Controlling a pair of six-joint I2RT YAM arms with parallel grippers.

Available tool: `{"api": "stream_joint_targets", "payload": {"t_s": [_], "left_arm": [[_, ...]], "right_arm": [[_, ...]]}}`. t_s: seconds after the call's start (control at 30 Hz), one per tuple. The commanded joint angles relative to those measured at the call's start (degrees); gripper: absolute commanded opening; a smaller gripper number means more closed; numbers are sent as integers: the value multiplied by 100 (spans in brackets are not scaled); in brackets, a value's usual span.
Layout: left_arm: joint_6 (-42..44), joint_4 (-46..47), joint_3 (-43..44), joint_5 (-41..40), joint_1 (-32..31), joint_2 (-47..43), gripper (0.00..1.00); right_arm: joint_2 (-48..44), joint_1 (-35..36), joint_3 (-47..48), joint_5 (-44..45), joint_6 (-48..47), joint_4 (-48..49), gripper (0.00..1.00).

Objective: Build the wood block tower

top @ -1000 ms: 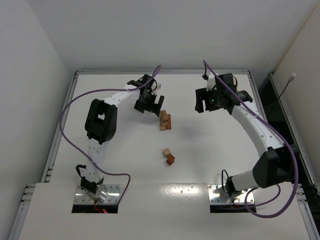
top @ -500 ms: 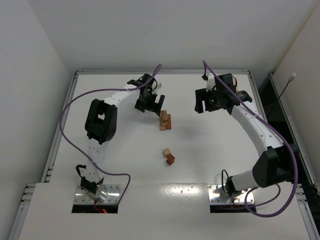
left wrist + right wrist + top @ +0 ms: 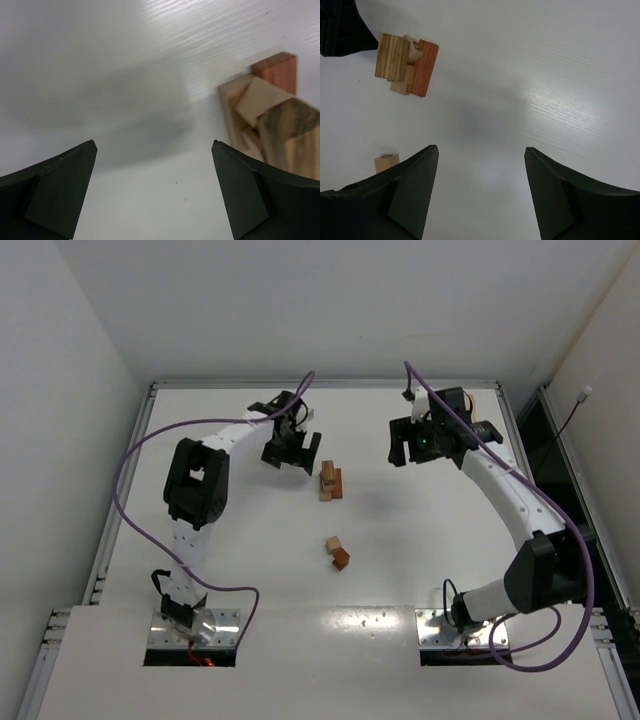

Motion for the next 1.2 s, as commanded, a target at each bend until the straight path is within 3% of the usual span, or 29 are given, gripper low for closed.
{"api": "stream_joint_targets", "payload": {"t_s": [0.0, 0.1, 0.23, 0.43, 0.57, 0.67, 0.87, 1.17], "left_arm": [[-158, 11, -384, -286, 445, -861, 99], [-219, 11, -892, -408, 778, -1475, 99], [-350, 64, -1552, -347, 1341, -2248, 99], [-141, 46, -2643, 30, 2587, -3182, 99], [185, -146, -2933, 566, 3143, -3578, 99], [308, -199, -3004, 707, 3258, -3753, 99], [466, -252, -3057, 935, 3258, -3868, 99], [519, -314, -3057, 1261, 3258, -3632, 99]], "right_arm": [[99, 37, 1, -172, -49, 178, 67], [100, 185, 1, -426, -303, 178, 69], [161, 791, 1, -656, -1365, 38, 85], [38, 2206, -718, -472, -3124, -279, 84], [-416, 2698, -1533, -856, -3940, -70, 73], [-769, 2813, -2010, -1208, -4442, 45, 73], [-1595, 2569, -3248, -3050, -5304, 616, 73], [-1369, 2375, -2802, -4373, -6492, -455, 73]]}}
